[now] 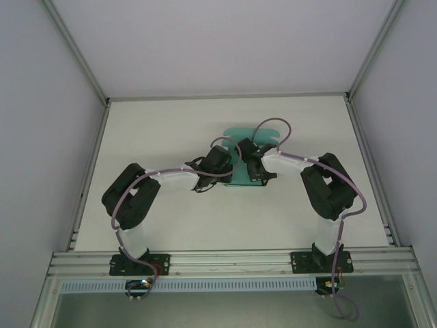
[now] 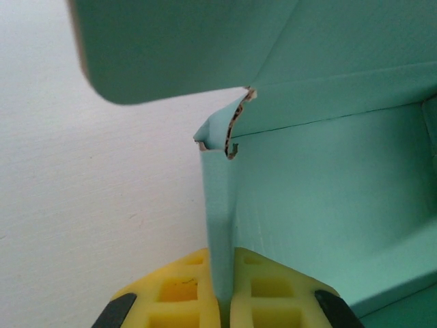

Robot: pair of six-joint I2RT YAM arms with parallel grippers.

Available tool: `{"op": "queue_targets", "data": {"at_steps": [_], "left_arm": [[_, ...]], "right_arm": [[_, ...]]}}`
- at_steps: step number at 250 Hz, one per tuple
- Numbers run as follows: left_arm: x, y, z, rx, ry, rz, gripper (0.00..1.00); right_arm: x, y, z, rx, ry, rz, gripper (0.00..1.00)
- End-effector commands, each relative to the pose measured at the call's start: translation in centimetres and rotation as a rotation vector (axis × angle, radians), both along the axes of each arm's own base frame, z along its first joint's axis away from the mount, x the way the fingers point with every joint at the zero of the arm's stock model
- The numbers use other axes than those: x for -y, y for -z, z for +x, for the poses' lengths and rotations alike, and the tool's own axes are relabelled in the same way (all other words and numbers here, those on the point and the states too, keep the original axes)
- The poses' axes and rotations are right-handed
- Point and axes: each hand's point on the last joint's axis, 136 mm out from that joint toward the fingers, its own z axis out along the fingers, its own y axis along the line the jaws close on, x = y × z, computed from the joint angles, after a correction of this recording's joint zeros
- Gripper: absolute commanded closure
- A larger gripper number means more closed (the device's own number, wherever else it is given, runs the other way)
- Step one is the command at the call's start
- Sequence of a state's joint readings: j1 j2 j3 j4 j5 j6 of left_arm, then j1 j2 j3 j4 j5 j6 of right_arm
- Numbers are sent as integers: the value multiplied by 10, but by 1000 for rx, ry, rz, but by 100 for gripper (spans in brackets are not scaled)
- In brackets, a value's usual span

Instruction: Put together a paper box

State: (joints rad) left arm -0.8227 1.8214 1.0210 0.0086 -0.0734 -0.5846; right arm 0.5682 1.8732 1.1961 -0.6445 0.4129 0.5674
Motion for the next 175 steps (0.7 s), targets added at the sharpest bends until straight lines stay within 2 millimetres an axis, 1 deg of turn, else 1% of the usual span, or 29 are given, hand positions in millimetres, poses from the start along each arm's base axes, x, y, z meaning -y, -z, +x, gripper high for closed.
{"op": "queue_targets", "data": {"at_steps": [1,24,60,83,96,118,131,155,171,175], "left_arm": [[-36,5,2,-2,-51,107,100],[-36,6,2,-9,-51,112,100],[-35,6,0,-15,-49,118,100],[-37,7,0,-17,-54,127,100],[-38,8,0,-20,-54,137,100],[-41,9,1,-21,-55,173,100],[-46,12,3,-20,-66,224,100],[-56,21,3,-43,-78,334,100],[-59,26,1,-63,-76,401,100],[-59,28,0,-65,-69,416,100]], "right_arm": [[61,18,-30,-143,38,-280,99],[69,12,-32,-134,173,-292,100],[74,10,-34,-116,236,-300,97],[74,9,-32,-98,239,-294,95],[72,11,-29,-95,201,-282,91],[64,13,-24,-82,129,-247,90],[57,15,-21,-69,73,-210,89],[50,16,-20,-41,52,-136,88],[46,19,-21,-37,43,-89,80],[44,19,-21,-35,37,-77,77]]}}
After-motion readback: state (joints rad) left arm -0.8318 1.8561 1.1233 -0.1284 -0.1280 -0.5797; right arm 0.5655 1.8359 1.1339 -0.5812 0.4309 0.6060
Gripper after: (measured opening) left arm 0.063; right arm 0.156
